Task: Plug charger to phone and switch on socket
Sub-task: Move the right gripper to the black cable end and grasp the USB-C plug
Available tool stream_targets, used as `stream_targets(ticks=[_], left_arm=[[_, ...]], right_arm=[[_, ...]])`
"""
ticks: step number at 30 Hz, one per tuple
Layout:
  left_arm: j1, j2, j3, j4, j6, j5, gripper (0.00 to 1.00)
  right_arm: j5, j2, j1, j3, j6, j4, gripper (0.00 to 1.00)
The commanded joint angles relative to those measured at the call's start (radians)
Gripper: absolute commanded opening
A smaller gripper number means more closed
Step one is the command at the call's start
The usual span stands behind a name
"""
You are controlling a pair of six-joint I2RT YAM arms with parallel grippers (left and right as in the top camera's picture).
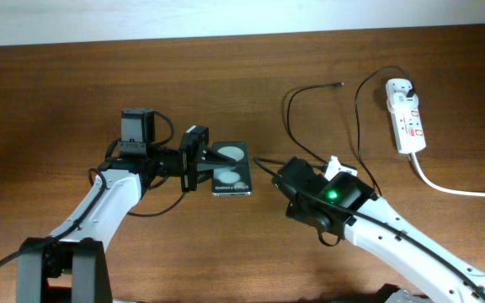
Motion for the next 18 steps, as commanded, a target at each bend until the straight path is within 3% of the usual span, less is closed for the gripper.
stream_targets(ticks=[1, 3, 4, 8, 13, 15, 16, 18], left_arm=[[0.006, 0.002, 0.026, 0.003, -0.006, 0.038, 0.00], [0.006, 0.002, 0.026, 0.003, -0.006, 0.038, 0.00], [0.006, 0.002, 0.026, 0.003, -0.006, 0.038, 0.00], [0.006, 0.002, 0.026, 0.003, -0.006, 0.035, 0.00], [0.006, 0.002, 0.026, 0.003, -0.006, 0.035, 0.00], [0.006, 0.002, 0.026, 0.003, -0.006, 0.035, 0.00], [0.006, 0.002, 0.026, 0.003, -0.006, 0.035, 0.00], [0.006, 0.002, 0.026, 0.003, -0.006, 0.035, 0.00]], right_arm=[[0.074, -0.006, 0.005, 0.131, 0.006, -0.107, 0.95], [0.072, -0.009, 0.005, 0.203, 0.006, -0.204, 0.95], [0.049, -0.044, 0.005, 0.297, 0.006, -0.340, 0.92], [0.049, -0.238, 0.005, 0.319, 0.094, -0.377, 0.89], [0.211, -0.240, 0.002, 0.319, 0.099, -0.217, 0.90], [0.210, -0.208, -0.070, 0.319, 0.085, -0.172, 0.90], [0.196, -0.189, -0.137, 0.319, 0.052, -0.140, 0.90], [0.035, -0.134, -0.287, 0.319, -0.171, 0.013, 0.90]])
